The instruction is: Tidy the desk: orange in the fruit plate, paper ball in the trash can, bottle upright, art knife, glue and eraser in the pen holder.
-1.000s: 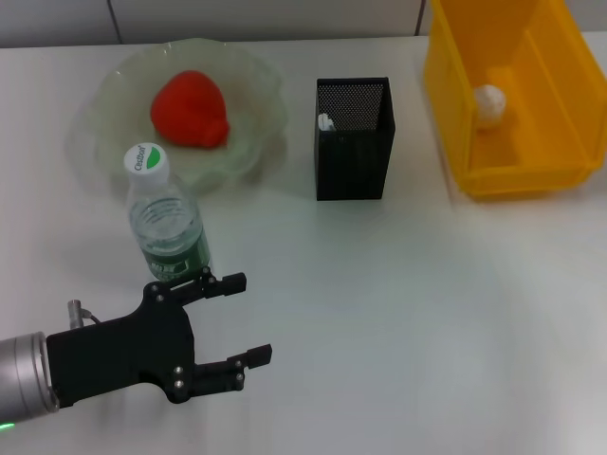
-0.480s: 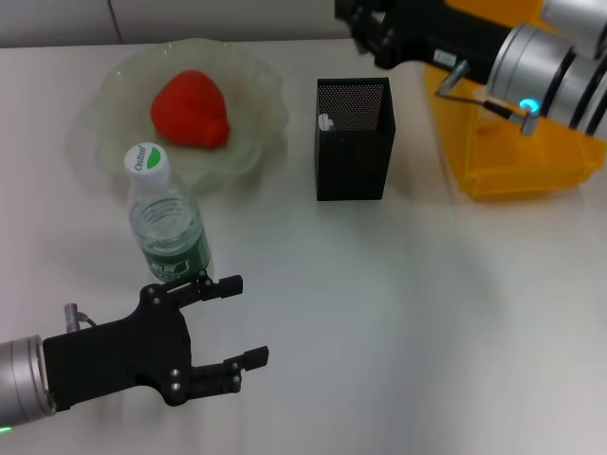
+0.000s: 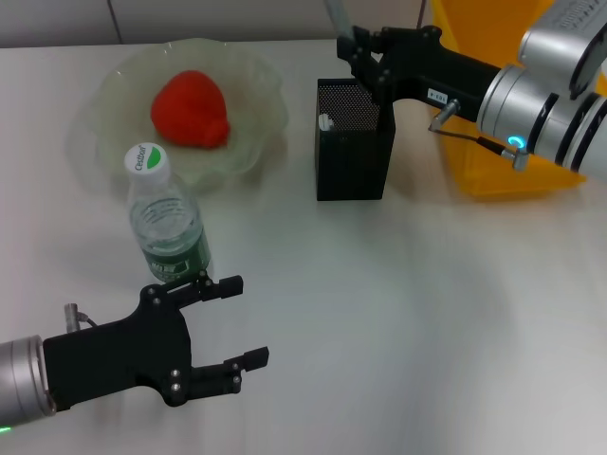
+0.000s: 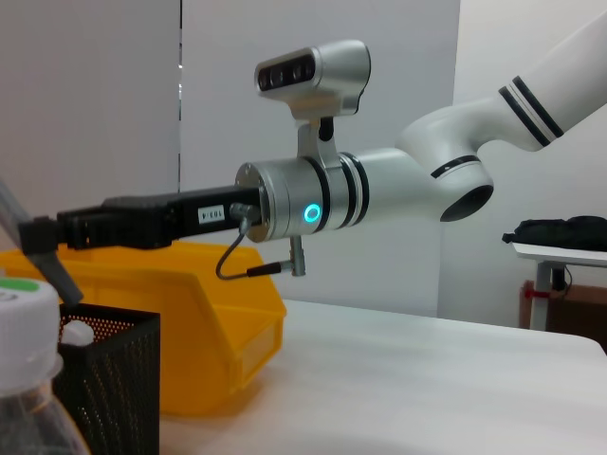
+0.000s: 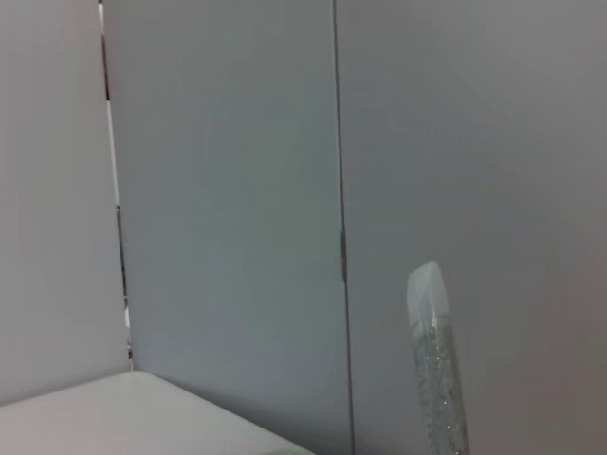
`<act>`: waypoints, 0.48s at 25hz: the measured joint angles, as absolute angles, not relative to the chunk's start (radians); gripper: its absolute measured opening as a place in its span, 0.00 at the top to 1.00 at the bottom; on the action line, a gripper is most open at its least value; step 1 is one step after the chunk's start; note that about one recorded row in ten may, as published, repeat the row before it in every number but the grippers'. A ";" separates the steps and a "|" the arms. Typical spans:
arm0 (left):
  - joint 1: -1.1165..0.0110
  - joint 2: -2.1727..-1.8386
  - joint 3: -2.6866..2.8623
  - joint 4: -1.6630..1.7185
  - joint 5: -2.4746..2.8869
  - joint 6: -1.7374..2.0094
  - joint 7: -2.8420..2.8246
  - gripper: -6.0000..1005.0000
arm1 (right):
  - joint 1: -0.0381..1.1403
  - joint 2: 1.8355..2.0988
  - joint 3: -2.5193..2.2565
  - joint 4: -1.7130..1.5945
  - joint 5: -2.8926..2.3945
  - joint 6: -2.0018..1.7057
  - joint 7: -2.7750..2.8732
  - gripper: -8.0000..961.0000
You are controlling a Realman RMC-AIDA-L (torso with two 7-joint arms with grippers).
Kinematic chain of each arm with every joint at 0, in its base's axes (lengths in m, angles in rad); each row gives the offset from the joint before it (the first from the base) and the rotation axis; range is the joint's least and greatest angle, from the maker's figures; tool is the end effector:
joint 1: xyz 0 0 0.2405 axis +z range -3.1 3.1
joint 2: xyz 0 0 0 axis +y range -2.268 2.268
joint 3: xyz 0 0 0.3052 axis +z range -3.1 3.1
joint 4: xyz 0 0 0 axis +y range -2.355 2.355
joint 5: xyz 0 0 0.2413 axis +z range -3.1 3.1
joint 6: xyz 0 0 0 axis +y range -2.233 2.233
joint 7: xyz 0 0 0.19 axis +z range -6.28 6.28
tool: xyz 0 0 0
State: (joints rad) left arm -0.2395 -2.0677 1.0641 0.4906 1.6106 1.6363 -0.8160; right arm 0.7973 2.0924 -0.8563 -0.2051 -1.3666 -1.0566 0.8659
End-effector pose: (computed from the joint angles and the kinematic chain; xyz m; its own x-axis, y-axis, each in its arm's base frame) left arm -0.3393 0.2685 -0.1054 0.7947 0.0873 0.6006 0.2502 -0.9487 -0.1931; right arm 0.2292 0.4958 -0.1202 0.7619 -0.1013 -0.6397 -0.4760 -0.7575 -0.4469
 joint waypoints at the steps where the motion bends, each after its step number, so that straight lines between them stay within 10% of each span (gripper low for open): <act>1: -0.239 -2.068 1.064 0.491 1.611 1.637 -0.816 0.19 | 0.798 2.092 -0.855 -0.200 -1.366 -1.054 0.866 0.82; 12: -0.239 -2.068 1.062 0.491 1.611 1.645 -0.814 0.19 | 0.790 2.092 -0.858 -0.182 -1.370 -1.065 0.866 0.80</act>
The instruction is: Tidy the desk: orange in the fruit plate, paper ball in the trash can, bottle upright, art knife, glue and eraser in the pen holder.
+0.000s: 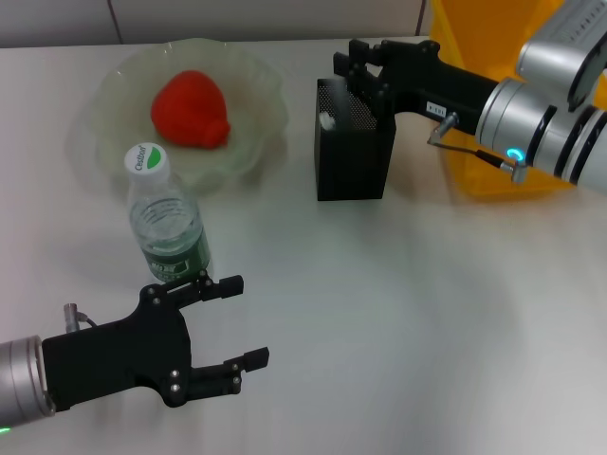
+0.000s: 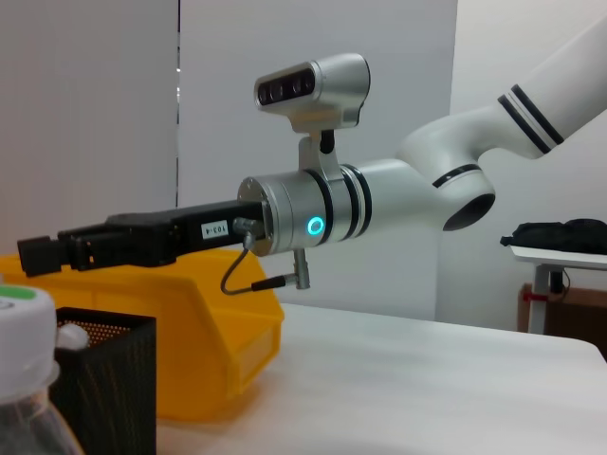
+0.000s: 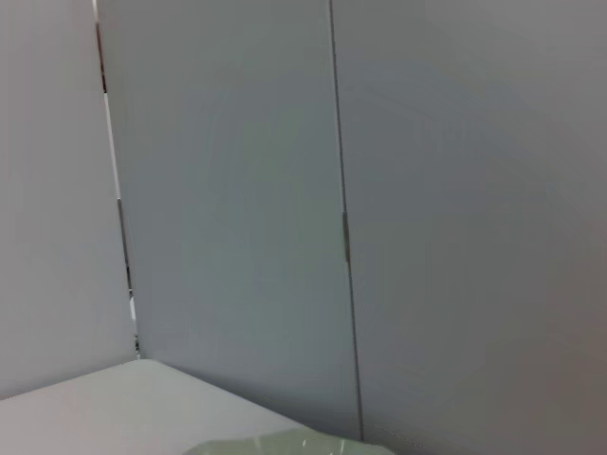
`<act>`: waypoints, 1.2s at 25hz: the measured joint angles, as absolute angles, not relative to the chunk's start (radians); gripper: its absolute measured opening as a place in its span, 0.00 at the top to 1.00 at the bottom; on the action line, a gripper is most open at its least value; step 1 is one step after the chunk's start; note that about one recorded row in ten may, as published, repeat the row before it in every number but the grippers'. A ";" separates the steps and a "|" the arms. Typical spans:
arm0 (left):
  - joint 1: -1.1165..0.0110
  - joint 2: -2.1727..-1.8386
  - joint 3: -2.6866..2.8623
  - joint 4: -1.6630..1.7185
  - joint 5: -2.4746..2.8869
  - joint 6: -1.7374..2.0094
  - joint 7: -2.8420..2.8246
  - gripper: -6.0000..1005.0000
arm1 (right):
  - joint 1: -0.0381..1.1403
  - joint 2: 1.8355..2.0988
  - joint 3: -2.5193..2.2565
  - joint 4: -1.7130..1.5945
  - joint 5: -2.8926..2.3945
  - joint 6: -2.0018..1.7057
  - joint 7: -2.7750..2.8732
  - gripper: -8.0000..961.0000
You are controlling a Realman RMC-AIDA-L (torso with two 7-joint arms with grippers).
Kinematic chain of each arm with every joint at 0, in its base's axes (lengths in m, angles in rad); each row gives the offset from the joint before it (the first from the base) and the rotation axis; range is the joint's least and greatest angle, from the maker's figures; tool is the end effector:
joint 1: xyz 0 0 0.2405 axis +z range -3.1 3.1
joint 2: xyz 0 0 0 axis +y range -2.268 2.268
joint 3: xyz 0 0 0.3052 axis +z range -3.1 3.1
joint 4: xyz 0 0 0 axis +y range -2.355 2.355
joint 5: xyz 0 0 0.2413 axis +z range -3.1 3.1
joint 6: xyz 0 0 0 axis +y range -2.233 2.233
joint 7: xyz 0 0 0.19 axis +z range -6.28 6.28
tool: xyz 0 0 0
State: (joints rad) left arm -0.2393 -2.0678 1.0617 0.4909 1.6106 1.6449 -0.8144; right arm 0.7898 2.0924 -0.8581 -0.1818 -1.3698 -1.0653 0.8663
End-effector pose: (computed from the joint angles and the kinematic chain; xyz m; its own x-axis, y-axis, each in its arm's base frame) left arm -0.3382 0.2678 -0.1045 0.7915 0.0836 0.6055 0.2466 -0.9501 -0.1912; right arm 0.2352 0.4884 -0.1261 0.7563 -0.1264 -0.6419 -0.4895 -0.7604 -0.4269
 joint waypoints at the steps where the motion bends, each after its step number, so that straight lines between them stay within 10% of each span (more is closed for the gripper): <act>1: -0.239 -2.068 1.061 0.491 1.611 1.647 -0.814 0.19 | 0.785 2.092 -0.860 -0.178 -1.374 -1.072 0.866 0.80; 13: -0.232 -2.066 1.054 0.495 1.610 1.677 -0.814 0.19 | 0.563 2.083 -0.845 -0.322 -1.301 -1.352 0.929 0.69; 22: -0.223 -2.046 1.059 0.505 1.611 1.740 -0.821 0.19 | 0.301 2.009 -0.913 -0.661 -1.672 -1.883 1.106 0.27; 30: -0.229 -2.042 1.056 0.506 1.662 1.747 -0.825 0.19 | 0.326 2.043 -0.912 -0.666 -1.849 -1.957 1.106 0.19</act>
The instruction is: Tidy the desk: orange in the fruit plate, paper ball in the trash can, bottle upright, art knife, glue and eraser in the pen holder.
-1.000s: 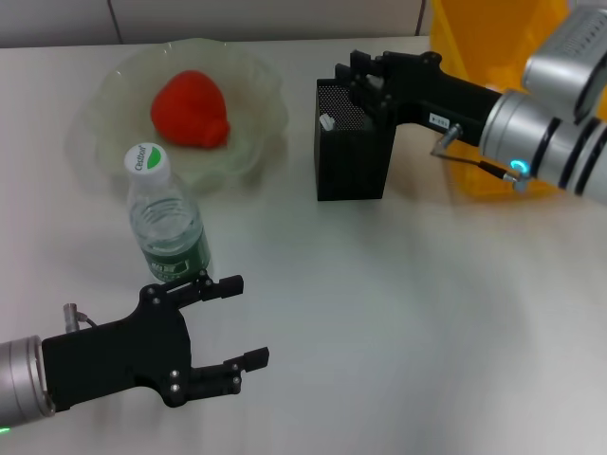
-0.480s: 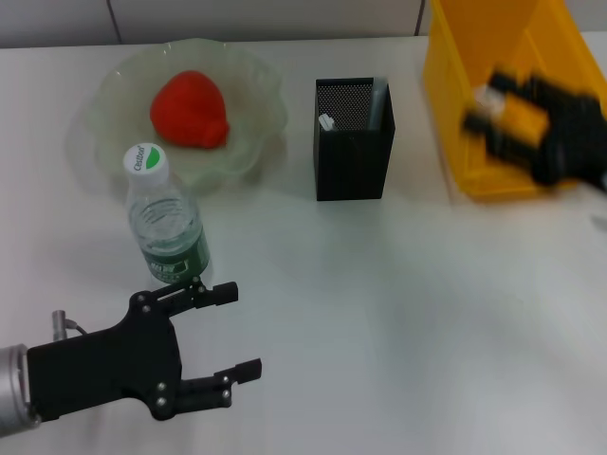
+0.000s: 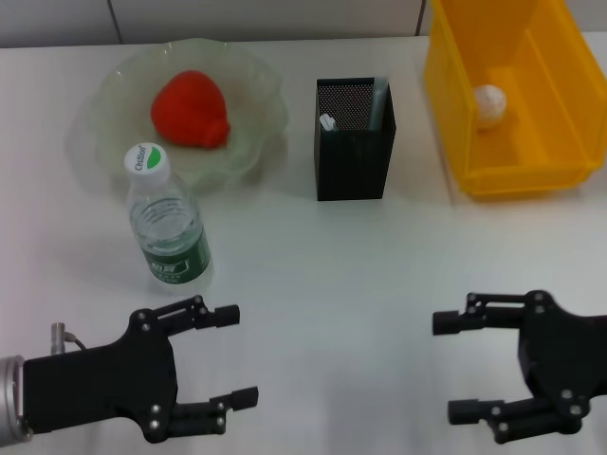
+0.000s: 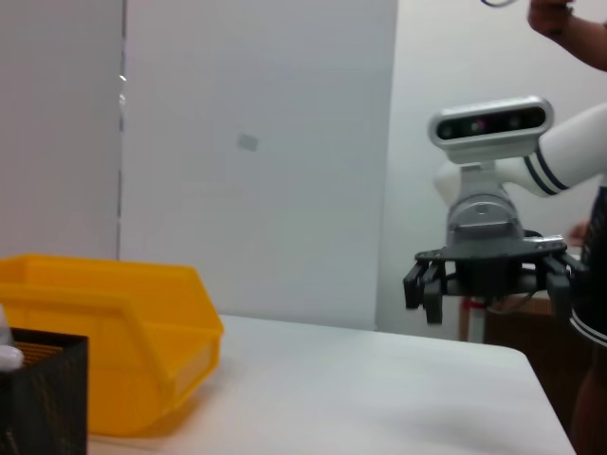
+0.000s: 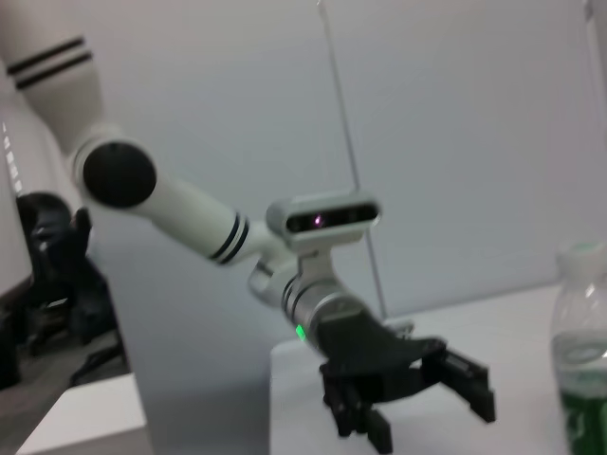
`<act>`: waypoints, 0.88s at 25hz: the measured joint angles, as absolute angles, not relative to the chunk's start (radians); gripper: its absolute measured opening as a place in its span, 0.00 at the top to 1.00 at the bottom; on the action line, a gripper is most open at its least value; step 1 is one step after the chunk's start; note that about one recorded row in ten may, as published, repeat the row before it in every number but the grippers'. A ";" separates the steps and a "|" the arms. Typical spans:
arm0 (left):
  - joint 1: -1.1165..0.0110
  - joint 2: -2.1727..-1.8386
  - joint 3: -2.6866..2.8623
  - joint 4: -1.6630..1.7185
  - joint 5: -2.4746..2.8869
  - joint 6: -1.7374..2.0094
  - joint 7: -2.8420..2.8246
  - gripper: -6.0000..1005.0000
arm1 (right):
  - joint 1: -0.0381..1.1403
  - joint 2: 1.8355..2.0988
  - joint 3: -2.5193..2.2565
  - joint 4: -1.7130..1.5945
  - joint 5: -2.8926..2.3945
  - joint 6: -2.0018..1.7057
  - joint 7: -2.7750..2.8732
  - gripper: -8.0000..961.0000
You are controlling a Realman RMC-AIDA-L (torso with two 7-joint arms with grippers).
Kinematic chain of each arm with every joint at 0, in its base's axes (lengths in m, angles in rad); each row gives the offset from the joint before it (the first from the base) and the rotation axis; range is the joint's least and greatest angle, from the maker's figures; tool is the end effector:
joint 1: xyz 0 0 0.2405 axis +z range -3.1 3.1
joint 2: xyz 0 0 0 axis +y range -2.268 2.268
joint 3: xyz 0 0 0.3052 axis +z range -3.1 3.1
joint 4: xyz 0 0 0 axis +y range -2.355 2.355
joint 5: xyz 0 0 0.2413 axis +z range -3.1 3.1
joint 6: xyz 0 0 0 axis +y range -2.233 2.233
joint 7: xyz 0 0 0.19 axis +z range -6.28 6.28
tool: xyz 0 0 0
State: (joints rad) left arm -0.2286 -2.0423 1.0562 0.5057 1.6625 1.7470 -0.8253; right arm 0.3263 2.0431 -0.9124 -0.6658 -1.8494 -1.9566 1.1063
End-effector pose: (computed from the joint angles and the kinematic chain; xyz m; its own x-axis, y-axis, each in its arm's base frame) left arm -0.3392 0.2497 -0.0914 0.7870 0.0825 0.6114 0.1947 -0.9736 -0.1192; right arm 0.3051 0.2684 -0.0555 0.7877 -0.1684 -0.5925 -0.1413 -0.9857 0.0923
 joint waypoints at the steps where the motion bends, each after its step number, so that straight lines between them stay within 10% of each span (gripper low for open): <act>1: -0.229 -2.043 1.056 0.506 1.670 1.748 -0.825 0.19 | 0.340 2.051 -0.907 -0.663 -1.881 -1.947 1.106 0.19; 22: -0.219 -2.040 1.054 0.506 1.687 1.755 -0.827 0.19 | 0.338 2.075 -0.910 -0.659 -1.895 -1.878 1.097 0.19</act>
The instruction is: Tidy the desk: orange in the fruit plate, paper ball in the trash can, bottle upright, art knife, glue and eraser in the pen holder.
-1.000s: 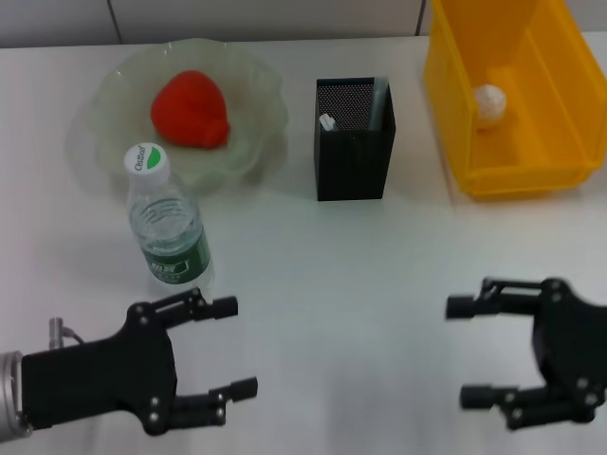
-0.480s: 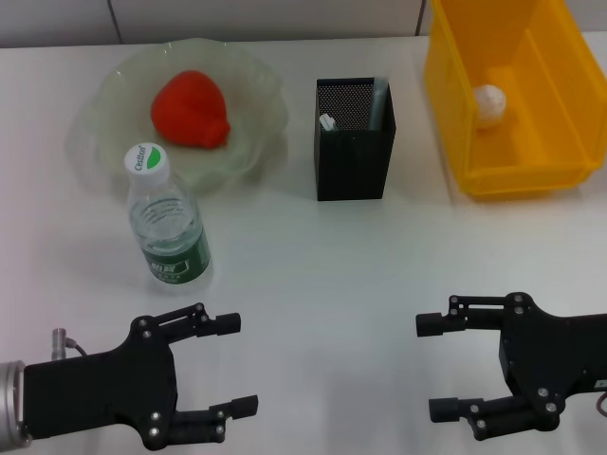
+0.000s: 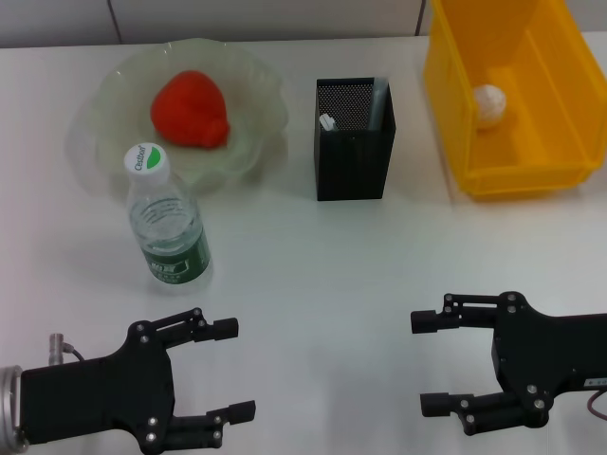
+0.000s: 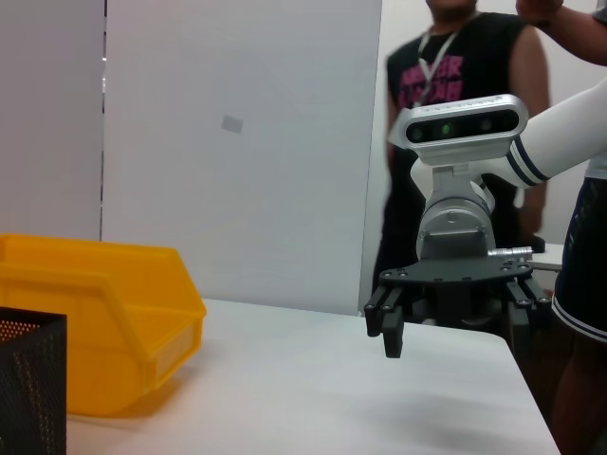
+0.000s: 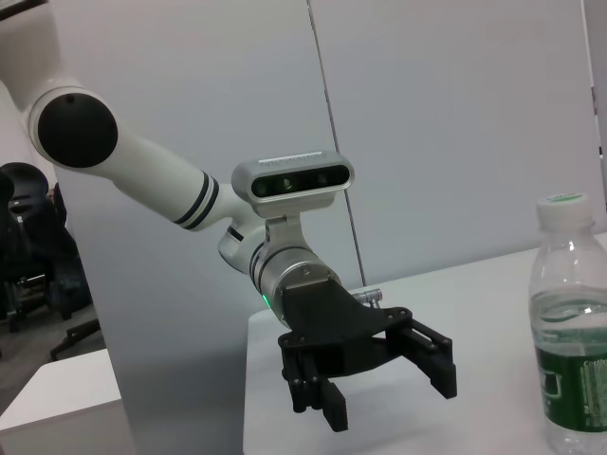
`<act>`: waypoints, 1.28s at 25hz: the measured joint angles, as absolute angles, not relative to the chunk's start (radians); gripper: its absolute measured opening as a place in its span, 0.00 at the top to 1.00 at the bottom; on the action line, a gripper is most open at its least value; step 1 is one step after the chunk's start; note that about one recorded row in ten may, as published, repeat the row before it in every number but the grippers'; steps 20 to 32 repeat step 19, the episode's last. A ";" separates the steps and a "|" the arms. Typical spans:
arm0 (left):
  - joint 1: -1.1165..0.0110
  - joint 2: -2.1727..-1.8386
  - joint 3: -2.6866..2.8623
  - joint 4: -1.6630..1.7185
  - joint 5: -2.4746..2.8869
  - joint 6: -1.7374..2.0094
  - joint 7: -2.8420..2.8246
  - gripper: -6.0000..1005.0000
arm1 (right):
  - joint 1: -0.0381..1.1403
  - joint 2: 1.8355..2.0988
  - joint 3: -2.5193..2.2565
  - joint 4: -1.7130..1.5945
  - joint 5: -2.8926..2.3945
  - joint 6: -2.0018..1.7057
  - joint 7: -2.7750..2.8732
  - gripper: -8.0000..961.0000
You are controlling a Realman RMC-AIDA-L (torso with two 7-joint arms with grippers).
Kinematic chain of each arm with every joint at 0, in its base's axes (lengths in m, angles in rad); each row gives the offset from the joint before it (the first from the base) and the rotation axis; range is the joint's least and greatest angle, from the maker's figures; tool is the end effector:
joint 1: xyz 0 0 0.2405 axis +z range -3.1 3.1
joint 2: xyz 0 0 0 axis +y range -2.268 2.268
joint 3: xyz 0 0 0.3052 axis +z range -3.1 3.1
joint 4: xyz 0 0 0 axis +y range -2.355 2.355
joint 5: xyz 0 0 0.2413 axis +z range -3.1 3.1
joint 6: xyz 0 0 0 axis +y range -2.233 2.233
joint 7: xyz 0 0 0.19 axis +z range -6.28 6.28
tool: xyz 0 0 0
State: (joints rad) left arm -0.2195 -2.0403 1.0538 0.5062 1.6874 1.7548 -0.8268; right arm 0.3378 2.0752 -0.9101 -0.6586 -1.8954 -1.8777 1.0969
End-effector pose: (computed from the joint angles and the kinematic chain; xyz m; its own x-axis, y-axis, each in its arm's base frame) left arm -0.3432 0.2428 -0.0921 0.7934 0.0970 0.6010 0.1958 -0.9754 -0.1010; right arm 0.3059 0.2751 -0.0771 0.8111 -0.1791 -0.5568 -0.1676 -0.9832 0.0721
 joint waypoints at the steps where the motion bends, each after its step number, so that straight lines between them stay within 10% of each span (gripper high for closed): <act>1: -0.219 -2.040 1.054 0.506 1.687 1.755 -0.827 0.19 | 0.338 2.075 -0.911 -0.659 -1.896 -1.877 1.097 0.19; 32: -0.219 -2.040 1.054 0.506 1.687 1.761 -0.825 0.19 | 0.334 2.077 -0.907 -0.660 -1.896 -1.867 1.094 0.19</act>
